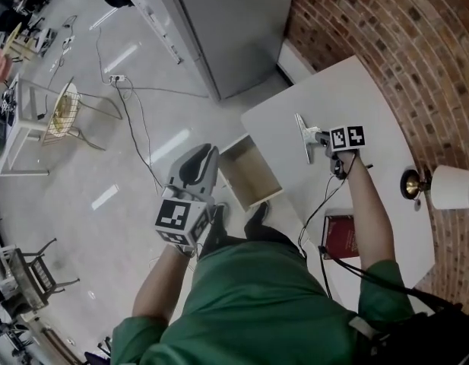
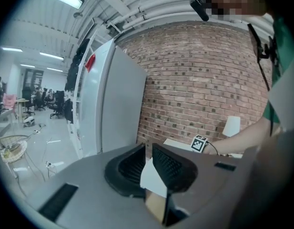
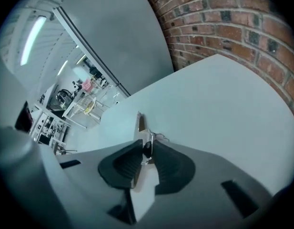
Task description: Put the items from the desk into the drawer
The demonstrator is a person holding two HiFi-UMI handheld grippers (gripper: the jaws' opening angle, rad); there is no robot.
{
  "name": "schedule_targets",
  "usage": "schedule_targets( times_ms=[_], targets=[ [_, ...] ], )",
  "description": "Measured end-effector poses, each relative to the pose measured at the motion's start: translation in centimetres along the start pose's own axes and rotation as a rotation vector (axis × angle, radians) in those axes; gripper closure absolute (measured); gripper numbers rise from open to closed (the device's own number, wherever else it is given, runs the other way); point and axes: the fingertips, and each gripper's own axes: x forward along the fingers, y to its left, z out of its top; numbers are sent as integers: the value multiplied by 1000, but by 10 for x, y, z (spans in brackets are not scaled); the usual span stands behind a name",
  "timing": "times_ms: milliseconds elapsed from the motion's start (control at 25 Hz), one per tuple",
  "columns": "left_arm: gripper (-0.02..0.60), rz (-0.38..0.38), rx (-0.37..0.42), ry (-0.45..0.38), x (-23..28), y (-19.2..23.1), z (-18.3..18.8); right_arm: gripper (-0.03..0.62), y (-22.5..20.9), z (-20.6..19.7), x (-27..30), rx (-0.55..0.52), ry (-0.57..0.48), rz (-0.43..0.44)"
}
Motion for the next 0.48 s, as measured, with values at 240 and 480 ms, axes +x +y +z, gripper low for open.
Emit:
schedule_targets(
  times_ms=[240, 480],
  targets=[
    [538, 68, -29, -7, -24, 8, -9, 553, 25, 2, -3, -68, 47, 71],
    [538, 113, -62, -1, -47, 11, -16, 585, 65, 1, -10, -127, 66, 130]
  ],
)
